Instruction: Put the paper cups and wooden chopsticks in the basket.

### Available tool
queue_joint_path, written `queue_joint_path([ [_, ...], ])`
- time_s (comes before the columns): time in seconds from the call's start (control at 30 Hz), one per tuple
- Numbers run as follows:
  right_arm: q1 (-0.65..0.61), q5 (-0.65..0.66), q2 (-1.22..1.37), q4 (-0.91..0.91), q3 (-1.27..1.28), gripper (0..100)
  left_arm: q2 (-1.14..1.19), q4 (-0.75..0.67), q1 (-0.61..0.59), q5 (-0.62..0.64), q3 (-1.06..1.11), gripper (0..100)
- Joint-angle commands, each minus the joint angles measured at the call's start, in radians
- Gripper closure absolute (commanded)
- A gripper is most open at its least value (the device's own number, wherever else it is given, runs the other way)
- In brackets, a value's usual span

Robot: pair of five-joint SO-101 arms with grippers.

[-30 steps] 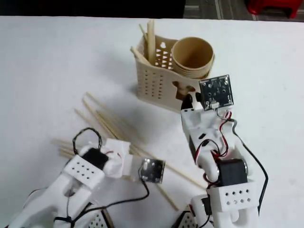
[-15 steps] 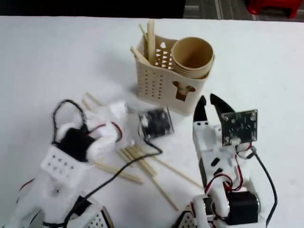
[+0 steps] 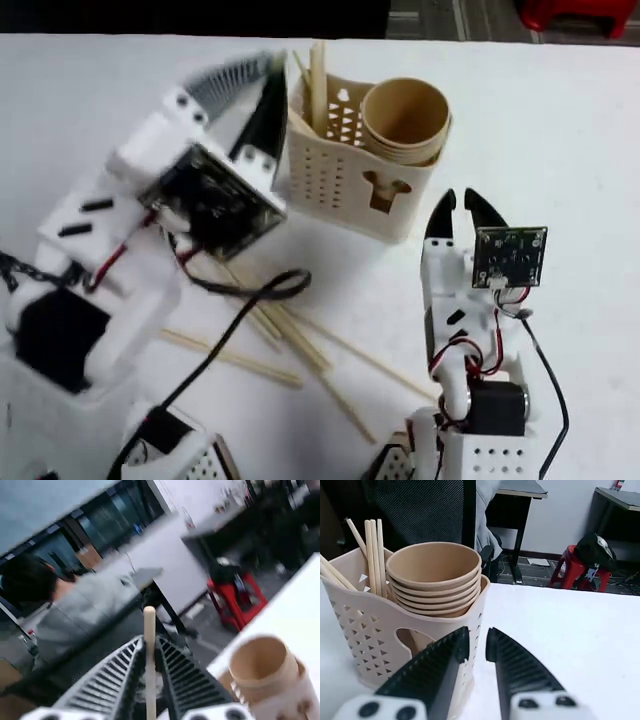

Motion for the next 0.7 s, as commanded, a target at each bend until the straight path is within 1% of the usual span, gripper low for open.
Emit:
queue_joint_path([
  [0.0,0.012,0.0,-0.01,-0.039,-0.005,92.9,0.148,-0.12,0.001,0.1,-0.155,98],
  [0.07,0.012,0.0,-0.01,-0.038,-0.005,92.9,0.217,-0.143,0.001,0.16,-0.224,98],
  [0.23,0.012,0.0,-0.01,-0.038,-0.005,92.9,0.372,-0.199,-0.001,0.364,-0.384,98],
  [0.3,0.012,0.0,-0.01,-0.038,-0.005,92.9,0.429,-0.226,-0.001,0.413,-0.42,98],
  [0.5,0.005,0.0,-0.01,-0.038,-0.003,92.8,0.575,-0.249,-0.002,0.431,-0.471,98],
  [0.67,0.005,0.0,-0.01,-0.038,-0.003,92.7,0.682,-0.315,-0.022,0.433,-0.48,98],
])
